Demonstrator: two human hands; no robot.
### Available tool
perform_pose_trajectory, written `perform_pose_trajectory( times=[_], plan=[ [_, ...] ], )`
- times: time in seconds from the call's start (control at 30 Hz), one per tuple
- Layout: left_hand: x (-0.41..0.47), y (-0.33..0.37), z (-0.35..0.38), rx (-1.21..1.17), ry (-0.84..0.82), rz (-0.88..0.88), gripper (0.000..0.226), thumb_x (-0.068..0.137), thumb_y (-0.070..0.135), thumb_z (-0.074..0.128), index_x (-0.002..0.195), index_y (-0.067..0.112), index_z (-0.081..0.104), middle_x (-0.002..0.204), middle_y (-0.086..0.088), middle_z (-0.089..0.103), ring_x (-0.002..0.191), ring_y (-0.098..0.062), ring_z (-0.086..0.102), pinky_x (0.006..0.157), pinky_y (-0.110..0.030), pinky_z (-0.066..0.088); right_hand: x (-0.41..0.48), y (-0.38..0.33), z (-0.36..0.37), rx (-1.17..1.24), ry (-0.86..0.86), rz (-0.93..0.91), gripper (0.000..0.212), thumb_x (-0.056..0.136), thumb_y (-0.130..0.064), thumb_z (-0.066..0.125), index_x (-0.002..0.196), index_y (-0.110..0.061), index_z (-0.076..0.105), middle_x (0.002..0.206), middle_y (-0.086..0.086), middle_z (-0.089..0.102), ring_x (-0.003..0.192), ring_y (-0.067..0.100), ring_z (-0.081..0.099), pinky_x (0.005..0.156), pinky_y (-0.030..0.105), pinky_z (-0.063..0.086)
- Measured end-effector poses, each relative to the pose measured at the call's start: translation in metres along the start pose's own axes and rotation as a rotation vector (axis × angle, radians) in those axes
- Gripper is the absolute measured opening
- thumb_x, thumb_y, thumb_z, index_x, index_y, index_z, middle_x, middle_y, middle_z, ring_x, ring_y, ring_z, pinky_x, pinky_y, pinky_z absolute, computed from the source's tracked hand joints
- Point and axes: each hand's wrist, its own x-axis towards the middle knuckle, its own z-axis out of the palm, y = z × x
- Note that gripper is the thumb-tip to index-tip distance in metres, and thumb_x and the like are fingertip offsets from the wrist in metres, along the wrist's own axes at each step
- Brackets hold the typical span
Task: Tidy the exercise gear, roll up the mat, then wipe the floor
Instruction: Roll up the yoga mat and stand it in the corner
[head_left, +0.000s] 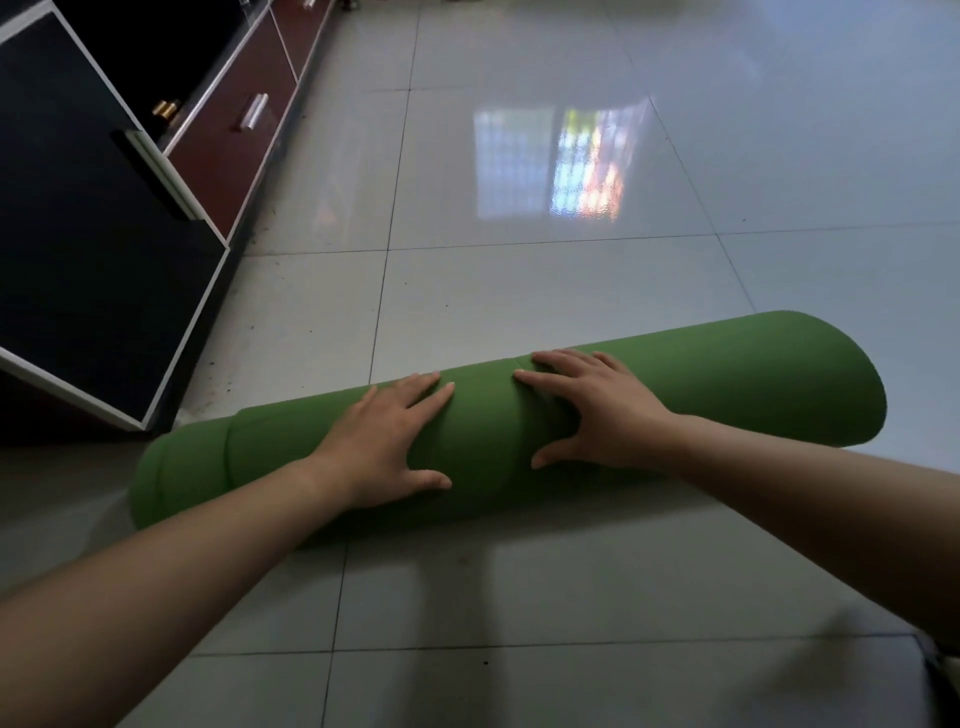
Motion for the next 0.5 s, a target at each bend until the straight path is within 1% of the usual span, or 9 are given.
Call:
perform_pose_trajectory(
  times=[0.07, 0.17, 0.23, 0.37, 0.47, 0.5],
  plan=[
    [-0.003, 0.002, 0.003, 0.009, 0.031, -0.003, 0.098, 0.076, 0.060, 0.062, 0.149, 0.030, 0.004, 0.158, 0.008, 0.002, 0.144, -0.014, 0.005, 0.119, -0.037, 0.011, 0.006, 0.001, -0.002, 0.021, 0.028, 0.021, 0.093, 0.063, -0.069, 0.067, 0.143, -0.037, 0.030, 0.152, -0.005, 0.026, 0.140, 0.015, 0.020, 0.115, 0.035, 0.011],
    [-0.003, 0.000, 0.009, 0.029, 0.001, -0.029, 0.113, 0.068, 0.064, 0.067, 0.149, 0.029, -0.003, 0.158, 0.009, -0.007, 0.145, -0.013, -0.002, 0.117, -0.038, 0.006, 0.009, 0.000, 0.000, 0.056, 0.105, 0.085, 0.082, 0.071, -0.065, 0.064, 0.141, -0.034, 0.036, 0.151, -0.004, 0.030, 0.140, 0.016, 0.021, 0.115, 0.035, 0.013],
    [0.003, -0.006, 0.010, 0.039, -0.024, -0.038, 0.119, 0.064, 0.063, 0.071, 0.149, 0.029, -0.006, 0.158, 0.008, -0.009, 0.145, -0.013, -0.002, 0.116, -0.039, 0.005, 0.011, -0.001, 0.004, 0.056, 0.112, 0.100, 0.080, 0.073, -0.065, 0.060, 0.142, -0.033, 0.035, 0.153, -0.004, 0.027, 0.142, 0.017, 0.017, 0.117, 0.036, 0.010],
    [0.018, -0.014, 0.004, -0.006, -0.083, -0.028, 0.117, 0.064, 0.058, 0.074, 0.149, 0.028, -0.002, 0.158, 0.007, -0.004, 0.145, -0.014, 0.001, 0.118, -0.040, 0.009, 0.018, -0.003, 0.008, 0.041, 0.007, 0.096, 0.100, 0.065, -0.072, 0.063, 0.147, -0.031, 0.021, 0.157, -0.003, 0.013, 0.145, 0.020, 0.006, 0.117, 0.042, 0.000],
    [0.027, -0.019, -0.003, -0.037, -0.118, -0.032, 0.116, 0.064, 0.056, 0.076, 0.150, 0.029, 0.003, 0.158, 0.008, 0.002, 0.144, -0.016, 0.009, 0.118, -0.035, 0.015, 0.024, -0.001, 0.008, -0.059, -0.060, 0.070, 0.117, 0.056, -0.072, 0.070, 0.149, -0.032, 0.011, 0.158, -0.003, 0.008, 0.145, 0.021, 0.004, 0.118, 0.046, 0.001],
    [0.029, -0.020, -0.005, -0.045, -0.122, -0.038, 0.116, 0.062, 0.056, 0.077, 0.149, 0.029, 0.005, 0.158, 0.008, 0.004, 0.144, -0.017, 0.012, 0.117, -0.036, 0.018, 0.026, 0.000, 0.008, -0.084, -0.069, 0.064, 0.120, 0.054, -0.072, 0.071, 0.148, -0.032, 0.009, 0.158, -0.002, 0.008, 0.145, 0.021, 0.004, 0.117, 0.047, 0.003]
  ],
)
